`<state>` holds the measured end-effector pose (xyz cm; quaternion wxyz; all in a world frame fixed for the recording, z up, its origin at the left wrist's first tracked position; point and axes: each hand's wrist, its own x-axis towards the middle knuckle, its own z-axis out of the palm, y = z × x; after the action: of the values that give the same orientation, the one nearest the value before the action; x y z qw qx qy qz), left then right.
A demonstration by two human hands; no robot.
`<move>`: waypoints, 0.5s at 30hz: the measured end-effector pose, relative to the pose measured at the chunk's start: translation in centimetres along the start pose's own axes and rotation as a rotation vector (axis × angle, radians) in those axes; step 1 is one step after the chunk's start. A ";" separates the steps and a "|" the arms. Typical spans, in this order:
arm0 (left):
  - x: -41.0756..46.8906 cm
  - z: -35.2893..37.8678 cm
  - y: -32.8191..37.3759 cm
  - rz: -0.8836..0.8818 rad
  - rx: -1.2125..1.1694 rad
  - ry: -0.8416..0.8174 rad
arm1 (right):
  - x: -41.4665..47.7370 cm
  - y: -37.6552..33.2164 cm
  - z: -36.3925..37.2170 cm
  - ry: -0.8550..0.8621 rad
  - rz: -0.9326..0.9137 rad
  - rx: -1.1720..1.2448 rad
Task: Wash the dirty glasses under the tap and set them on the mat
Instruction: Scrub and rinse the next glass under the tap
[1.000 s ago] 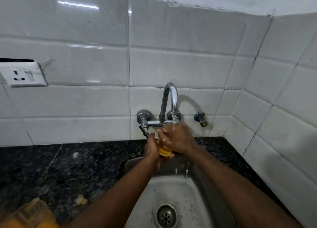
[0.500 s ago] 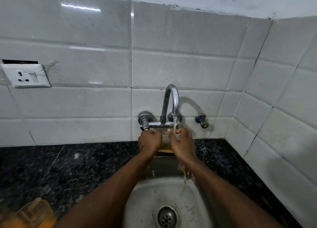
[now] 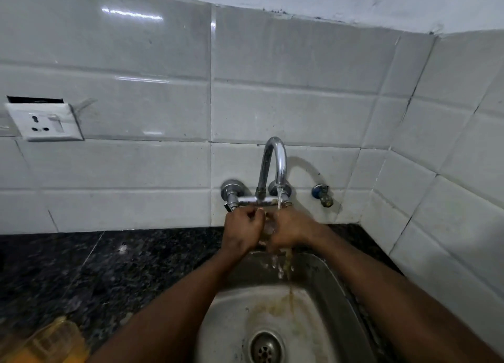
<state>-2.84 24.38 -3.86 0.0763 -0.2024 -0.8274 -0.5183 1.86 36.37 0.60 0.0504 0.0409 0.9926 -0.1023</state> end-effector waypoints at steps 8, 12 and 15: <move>-0.6 -0.3 -1.1 0.207 -0.009 0.067 | 1.0 0.9 0.8 -0.013 -0.054 0.127; 1.3 1.0 -0.7 -0.060 0.110 -0.029 | 0.6 0.0 2.0 0.202 -0.020 -0.127; 1.3 1.3 -0.4 -0.146 0.046 0.028 | 0.6 -0.4 2.7 0.329 -0.043 -0.210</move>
<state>-4.03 25.75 -4.36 0.0547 -0.1323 -0.8506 -0.5060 1.48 35.49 -2.03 -0.1108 0.0304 0.9933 0.0089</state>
